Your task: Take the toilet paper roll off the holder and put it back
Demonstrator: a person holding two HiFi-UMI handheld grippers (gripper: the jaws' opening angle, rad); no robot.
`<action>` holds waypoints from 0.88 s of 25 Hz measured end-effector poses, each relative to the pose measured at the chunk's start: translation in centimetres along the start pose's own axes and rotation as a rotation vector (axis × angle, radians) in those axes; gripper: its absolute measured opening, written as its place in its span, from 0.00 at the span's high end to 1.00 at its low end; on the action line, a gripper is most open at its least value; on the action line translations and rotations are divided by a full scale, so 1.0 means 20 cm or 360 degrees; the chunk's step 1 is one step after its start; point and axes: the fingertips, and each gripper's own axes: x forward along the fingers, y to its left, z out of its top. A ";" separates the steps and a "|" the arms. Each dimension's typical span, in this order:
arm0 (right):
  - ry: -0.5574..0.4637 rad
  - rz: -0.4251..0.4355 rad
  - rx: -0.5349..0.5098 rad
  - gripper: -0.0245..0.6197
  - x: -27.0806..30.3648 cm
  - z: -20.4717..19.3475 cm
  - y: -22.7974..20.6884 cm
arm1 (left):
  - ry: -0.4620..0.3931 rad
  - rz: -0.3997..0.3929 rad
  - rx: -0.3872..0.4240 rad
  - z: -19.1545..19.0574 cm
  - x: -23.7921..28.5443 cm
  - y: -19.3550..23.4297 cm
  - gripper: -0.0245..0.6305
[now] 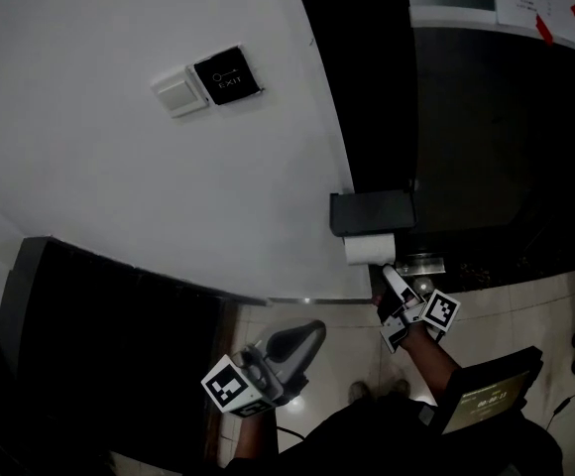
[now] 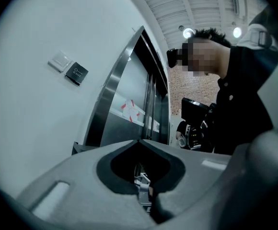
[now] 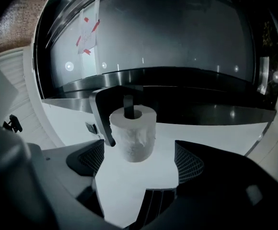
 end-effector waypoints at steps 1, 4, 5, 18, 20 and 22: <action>0.0020 -0.0004 -0.0018 0.27 -0.04 0.00 0.01 | -0.0006 -0.0015 0.0000 0.00 0.02 0.00 0.97; 0.0122 0.0064 -0.0140 0.30 -0.14 -0.02 0.15 | -0.0030 -0.0096 0.0003 0.02 0.08 -0.01 0.97; 0.0157 0.0102 -0.0201 0.31 -0.16 -0.03 0.22 | -0.0030 -0.0120 0.0009 0.02 0.10 -0.01 0.97; 0.0272 0.0789 -0.1530 0.96 -0.23 -0.03 1.47 | -0.0170 -0.0397 0.0122 0.18 0.31 -0.13 0.97; 0.0301 0.0763 -0.1738 0.96 -0.22 -0.06 1.50 | -0.0190 -0.0410 0.0134 0.20 0.31 -0.13 0.97; 0.0336 0.0696 -0.1846 0.96 -0.21 -0.07 1.45 | -0.0205 -0.0420 0.0143 0.21 0.31 -0.12 0.97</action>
